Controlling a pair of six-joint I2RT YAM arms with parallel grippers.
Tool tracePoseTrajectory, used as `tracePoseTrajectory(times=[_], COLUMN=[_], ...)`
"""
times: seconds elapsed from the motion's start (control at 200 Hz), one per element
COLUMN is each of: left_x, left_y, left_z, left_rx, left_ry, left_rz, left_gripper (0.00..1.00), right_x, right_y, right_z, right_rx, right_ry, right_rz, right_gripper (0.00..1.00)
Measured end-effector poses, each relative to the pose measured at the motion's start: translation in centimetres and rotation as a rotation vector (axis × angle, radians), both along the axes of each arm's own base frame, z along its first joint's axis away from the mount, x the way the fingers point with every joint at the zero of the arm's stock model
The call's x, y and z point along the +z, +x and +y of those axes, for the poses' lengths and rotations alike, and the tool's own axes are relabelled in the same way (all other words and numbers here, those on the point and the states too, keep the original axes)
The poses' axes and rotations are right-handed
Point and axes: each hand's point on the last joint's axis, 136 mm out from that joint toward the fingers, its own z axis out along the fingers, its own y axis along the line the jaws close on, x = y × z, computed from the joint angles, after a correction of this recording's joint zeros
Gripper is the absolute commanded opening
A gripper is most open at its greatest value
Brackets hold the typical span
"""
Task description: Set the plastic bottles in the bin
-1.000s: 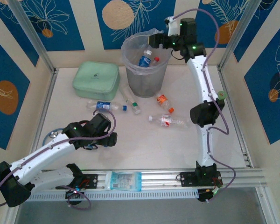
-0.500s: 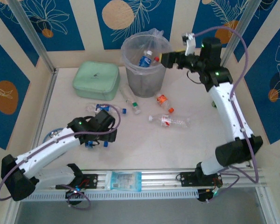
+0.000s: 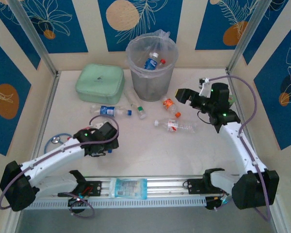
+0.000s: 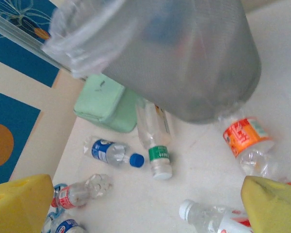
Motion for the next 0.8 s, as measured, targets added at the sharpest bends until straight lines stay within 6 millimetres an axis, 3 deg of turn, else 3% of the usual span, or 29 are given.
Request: tracePoseTrajectory(times=[0.29, 0.53, 0.8], left_x=[-1.2, -2.6, -5.0], left_y=[0.1, -0.1, -0.8], left_z=[0.4, 0.4, 0.7], left_rx=[0.323, 0.427, 0.485], left_ry=[-0.194, -0.228, -0.246], left_rz=[-0.068, -0.052, -0.04], left_gripper=[1.0, 0.99, 0.91], right_x=[-1.3, -3.1, -3.4], right_y=[1.4, 2.1, 2.2], right_z=[0.4, 0.7, 0.8], right_rx=[0.004, 0.015, 0.022], right_ry=[0.003, -0.011, -0.023], right_rz=[0.015, 0.058, 0.058], right_gripper=[0.99, 0.99, 0.99])
